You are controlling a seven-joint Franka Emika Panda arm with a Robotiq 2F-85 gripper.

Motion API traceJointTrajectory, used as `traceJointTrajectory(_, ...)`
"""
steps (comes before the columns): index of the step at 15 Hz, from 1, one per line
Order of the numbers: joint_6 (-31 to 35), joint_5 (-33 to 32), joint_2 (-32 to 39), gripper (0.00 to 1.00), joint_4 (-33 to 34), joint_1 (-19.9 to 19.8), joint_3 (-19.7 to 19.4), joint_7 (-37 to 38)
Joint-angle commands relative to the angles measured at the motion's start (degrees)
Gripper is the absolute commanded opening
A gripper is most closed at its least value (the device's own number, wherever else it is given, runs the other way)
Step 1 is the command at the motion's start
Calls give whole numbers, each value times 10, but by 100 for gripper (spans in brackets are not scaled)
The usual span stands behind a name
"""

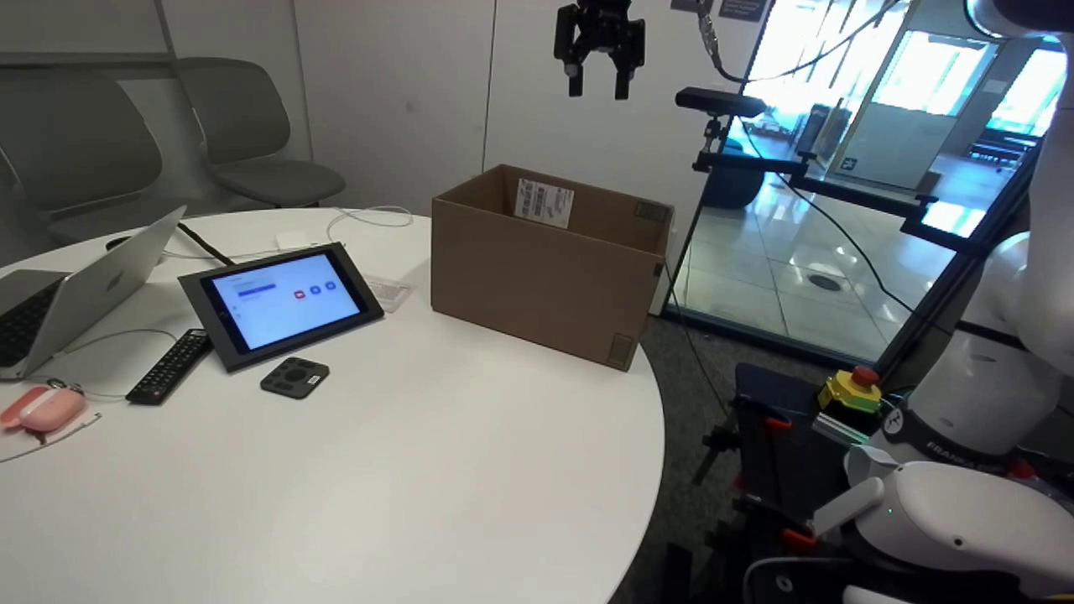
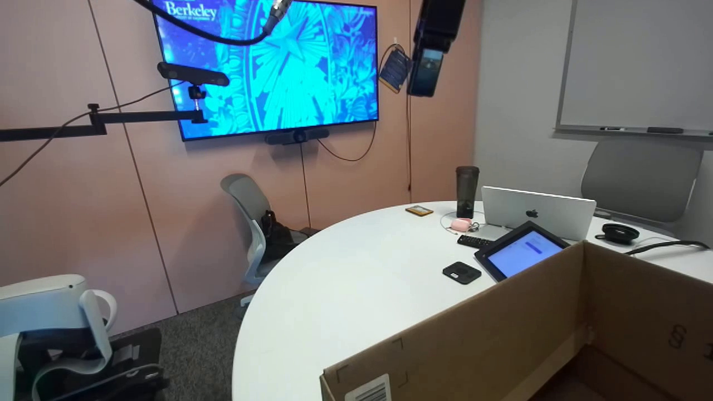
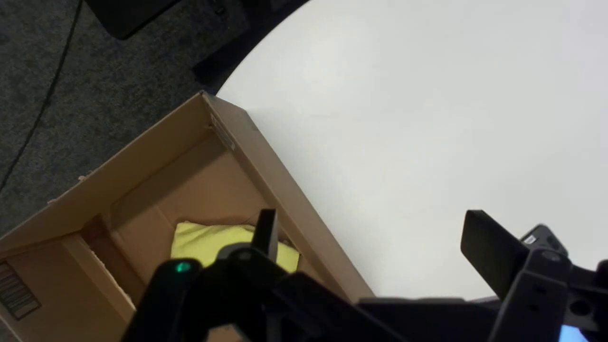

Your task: Pick up the pen, put it on the lime towel, fold the towel, pick up the folded towel and put it in the box.

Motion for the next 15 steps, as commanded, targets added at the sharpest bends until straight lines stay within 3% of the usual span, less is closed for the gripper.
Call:
traceJointTrajectory(1, -37, -6, -30, 100, -3, 10, 16, -53)
traceJointTrajectory(9, -81, 10, -37, 100, 13, 23, 30, -66)
traceJointTrajectory(15, -68, 6, -33, 100, 2, 24, 29, -57)
